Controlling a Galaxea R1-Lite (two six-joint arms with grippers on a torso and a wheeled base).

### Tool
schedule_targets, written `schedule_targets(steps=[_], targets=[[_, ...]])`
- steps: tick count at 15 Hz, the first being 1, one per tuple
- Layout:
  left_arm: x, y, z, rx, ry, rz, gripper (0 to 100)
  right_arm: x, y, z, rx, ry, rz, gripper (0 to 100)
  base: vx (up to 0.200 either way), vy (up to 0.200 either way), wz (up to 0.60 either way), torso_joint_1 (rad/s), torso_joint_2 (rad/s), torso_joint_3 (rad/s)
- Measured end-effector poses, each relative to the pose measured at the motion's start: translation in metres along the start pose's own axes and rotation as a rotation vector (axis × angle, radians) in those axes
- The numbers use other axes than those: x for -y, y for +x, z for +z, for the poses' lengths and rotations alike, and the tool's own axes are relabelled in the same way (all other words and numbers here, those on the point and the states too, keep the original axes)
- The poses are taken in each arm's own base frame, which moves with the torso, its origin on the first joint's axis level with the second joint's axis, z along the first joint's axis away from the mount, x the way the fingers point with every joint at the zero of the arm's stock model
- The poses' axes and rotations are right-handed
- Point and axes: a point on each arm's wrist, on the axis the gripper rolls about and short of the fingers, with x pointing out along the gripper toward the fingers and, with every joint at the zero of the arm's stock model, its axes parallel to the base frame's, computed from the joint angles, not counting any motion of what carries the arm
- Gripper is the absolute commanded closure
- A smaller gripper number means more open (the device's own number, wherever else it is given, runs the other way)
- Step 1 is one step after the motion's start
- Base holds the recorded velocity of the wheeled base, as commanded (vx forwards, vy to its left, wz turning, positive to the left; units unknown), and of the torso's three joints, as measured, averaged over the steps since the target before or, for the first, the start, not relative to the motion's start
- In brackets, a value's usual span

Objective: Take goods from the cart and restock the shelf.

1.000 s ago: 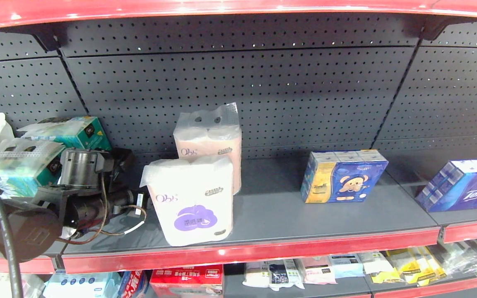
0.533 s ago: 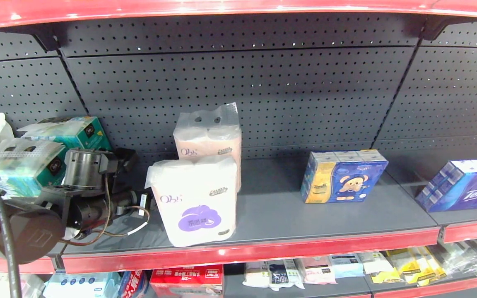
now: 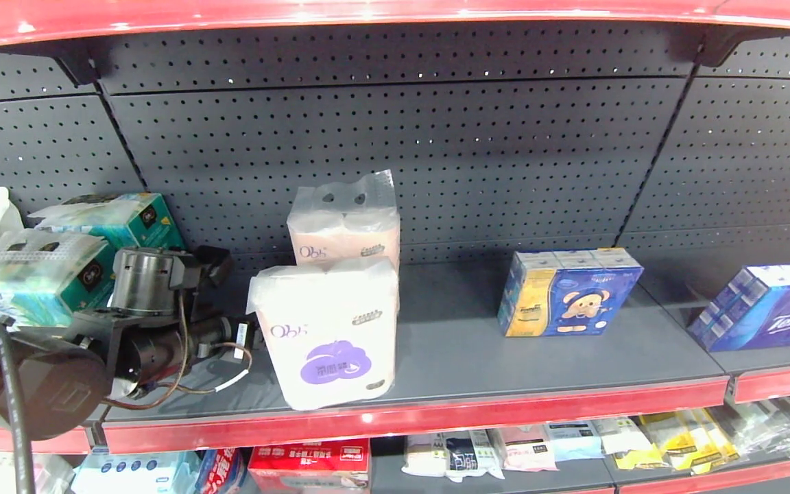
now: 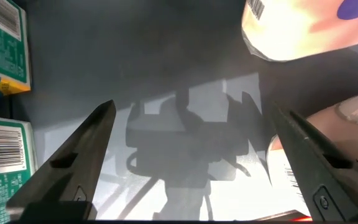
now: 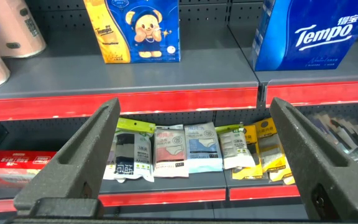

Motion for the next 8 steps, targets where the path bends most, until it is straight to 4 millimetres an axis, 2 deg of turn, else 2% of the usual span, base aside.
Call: schedule_targets(steps=[8], targets=[[0.0015,0.0012,0.0011,0.002,0.002,-0.004,0,0.0000,0.0000,0.0000,0.000,0.000,0.000,0,0.000,0.000,0.00,0.000,0.00,0.000]])
